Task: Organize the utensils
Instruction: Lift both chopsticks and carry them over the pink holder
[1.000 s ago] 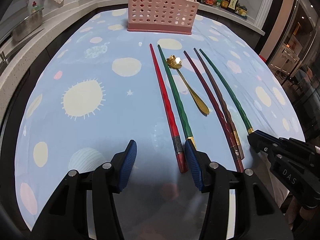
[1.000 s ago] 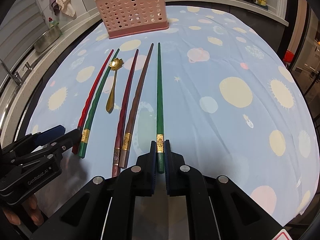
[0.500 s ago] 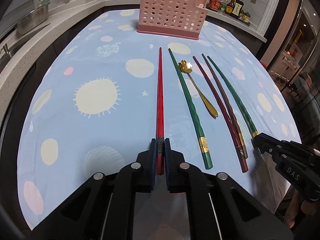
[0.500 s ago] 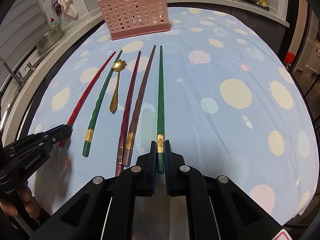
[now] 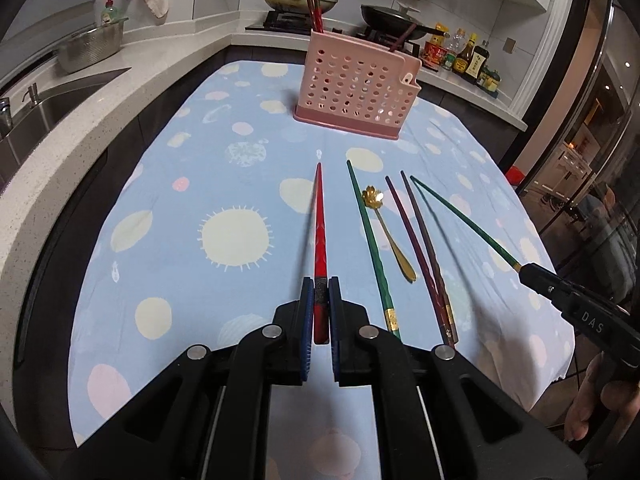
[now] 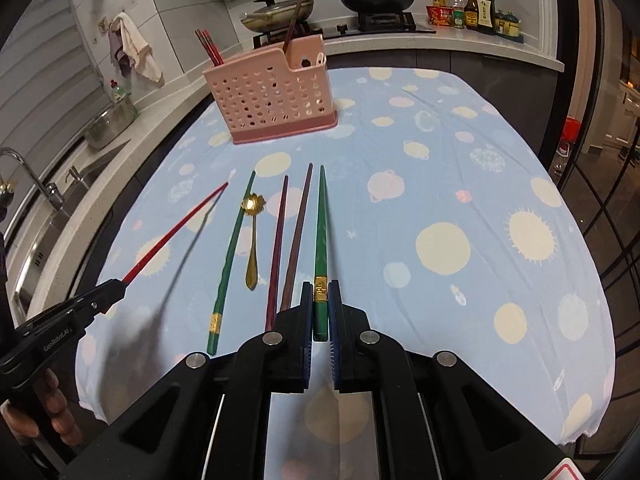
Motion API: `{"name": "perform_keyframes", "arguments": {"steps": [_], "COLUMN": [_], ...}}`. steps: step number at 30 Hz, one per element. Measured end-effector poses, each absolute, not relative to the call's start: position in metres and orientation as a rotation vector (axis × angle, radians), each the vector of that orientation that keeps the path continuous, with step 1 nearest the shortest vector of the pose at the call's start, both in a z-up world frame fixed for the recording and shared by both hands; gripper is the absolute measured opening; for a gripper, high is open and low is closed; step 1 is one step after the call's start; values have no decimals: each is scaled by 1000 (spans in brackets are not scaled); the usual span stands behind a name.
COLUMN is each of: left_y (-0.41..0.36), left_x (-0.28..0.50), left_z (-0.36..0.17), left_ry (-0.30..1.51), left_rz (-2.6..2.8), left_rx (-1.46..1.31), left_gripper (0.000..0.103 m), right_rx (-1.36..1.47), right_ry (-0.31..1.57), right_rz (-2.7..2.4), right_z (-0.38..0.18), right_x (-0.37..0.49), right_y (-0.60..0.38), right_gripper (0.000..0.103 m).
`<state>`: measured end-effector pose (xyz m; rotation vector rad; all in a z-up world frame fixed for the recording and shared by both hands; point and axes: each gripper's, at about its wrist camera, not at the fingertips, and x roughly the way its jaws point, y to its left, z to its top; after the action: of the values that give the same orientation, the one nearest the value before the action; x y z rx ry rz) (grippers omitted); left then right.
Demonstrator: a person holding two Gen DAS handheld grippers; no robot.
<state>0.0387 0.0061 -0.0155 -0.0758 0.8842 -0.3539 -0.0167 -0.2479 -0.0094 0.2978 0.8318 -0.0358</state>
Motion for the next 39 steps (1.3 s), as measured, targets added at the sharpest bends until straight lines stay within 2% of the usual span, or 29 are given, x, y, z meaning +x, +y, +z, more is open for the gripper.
{"name": "perform_keyframes", "arguments": {"steps": [18, 27, 39], "left_y": [18, 13, 5], "left_x": [72, 105, 156], "left_z": [58, 85, 146], "left_ry": [715, 657, 537], "left_rz": [-342, -351, -406], "left_rx": [-124, -141, -177], "left_gripper": [7, 7, 7], "right_rx": [322, 323, 329], "right_ry": [634, 566, 449], "right_rz": [-55, -41, 0], "right_z": [65, 97, 150], "right_x": [10, 34, 79], "right_y": [-274, -283, -291], "right_gripper": [7, 7, 7]}}
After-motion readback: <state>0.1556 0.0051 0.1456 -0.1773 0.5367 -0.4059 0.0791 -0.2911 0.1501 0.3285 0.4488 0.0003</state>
